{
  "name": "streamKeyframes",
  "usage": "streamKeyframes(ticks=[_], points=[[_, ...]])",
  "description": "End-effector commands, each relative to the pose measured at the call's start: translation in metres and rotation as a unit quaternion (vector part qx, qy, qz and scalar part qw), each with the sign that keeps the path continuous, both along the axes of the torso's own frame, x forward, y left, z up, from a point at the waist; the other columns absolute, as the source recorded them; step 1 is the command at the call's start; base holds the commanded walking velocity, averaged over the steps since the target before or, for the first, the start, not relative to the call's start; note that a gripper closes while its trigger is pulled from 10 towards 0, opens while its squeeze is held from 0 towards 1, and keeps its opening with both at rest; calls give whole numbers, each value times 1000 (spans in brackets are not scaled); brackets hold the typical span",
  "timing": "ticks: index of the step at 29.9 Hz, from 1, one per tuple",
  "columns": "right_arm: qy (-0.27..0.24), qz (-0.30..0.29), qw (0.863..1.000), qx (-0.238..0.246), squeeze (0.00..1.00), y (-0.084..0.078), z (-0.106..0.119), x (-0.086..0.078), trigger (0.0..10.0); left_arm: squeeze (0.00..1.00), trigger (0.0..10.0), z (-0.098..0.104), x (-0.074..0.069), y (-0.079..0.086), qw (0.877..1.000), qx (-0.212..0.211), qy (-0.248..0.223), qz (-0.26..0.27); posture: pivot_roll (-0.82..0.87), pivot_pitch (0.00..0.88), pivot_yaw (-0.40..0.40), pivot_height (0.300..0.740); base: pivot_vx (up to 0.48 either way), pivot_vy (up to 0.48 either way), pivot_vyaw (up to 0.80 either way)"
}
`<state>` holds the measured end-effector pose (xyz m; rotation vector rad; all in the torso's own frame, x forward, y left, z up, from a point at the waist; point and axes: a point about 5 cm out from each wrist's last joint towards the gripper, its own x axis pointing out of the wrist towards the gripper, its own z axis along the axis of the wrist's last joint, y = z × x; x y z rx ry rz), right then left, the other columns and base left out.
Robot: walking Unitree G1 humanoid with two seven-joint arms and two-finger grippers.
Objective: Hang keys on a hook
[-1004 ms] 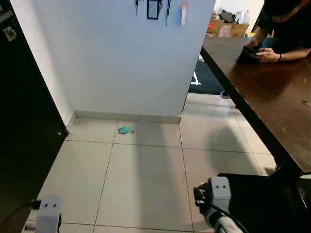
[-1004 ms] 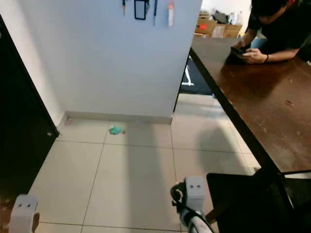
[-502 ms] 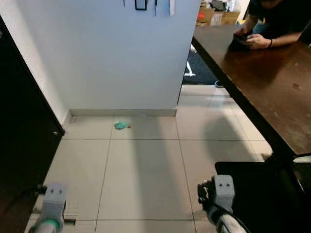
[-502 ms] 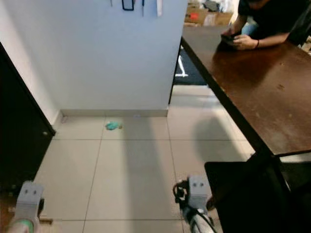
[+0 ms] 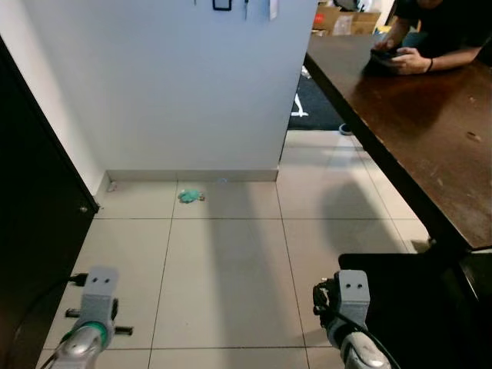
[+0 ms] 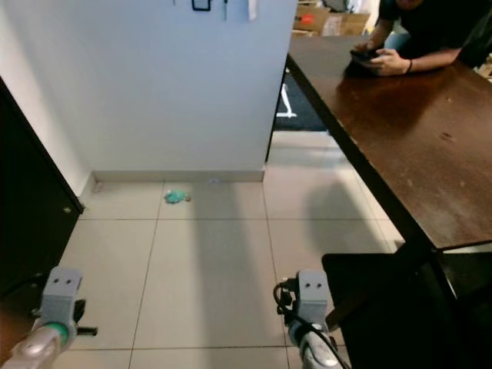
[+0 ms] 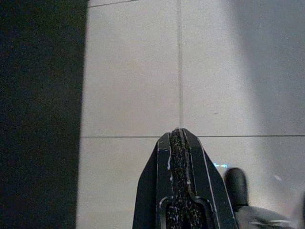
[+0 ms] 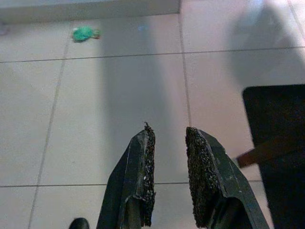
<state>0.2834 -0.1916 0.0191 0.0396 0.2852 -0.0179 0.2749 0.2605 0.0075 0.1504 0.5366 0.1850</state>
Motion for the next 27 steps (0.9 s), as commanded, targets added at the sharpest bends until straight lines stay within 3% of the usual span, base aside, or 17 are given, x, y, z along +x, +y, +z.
streamKeyframes(ticks=[1,5,15,18,19,21,27], points=[[20,-7,1000,4,0,-3,-9,-7,10000,0,10000,-10,-15,11,999,17,18,25,92,126,104,740,0,0,0],[25,-16,1000,5,0,-5,-10,-7,10000,0,10000,-15,-27,23,997,41,27,57,104,119,102,740,0,0,0],[11,-3,1000,-7,0,1,-5,-1,10000,0,10000,-18,-21,11,998,31,26,53,102,133,78,740,0,0,0],[9,-19,1000,-9,0,0,-6,-2,10000,0,10000,-22,-24,10,998,13,35,50,102,125,82,740,0,0,0],[12,-38,999,3,0,-4,-7,-2,10000,0,10000,-25,-25,7,998,-33,42,32,88,121,83,740,0,0,0],[12,-41,999,7,0,-4,-7,-3,10000,0,10000,-25,-26,6,998,-48,40,15,69,114,82,740,0,0,0],[15,-47,999,15,0,-7,-7,-2,10000,0,10000,-24,-25,6,998,-52,30,1,70,115,83,740,0,0,0]])
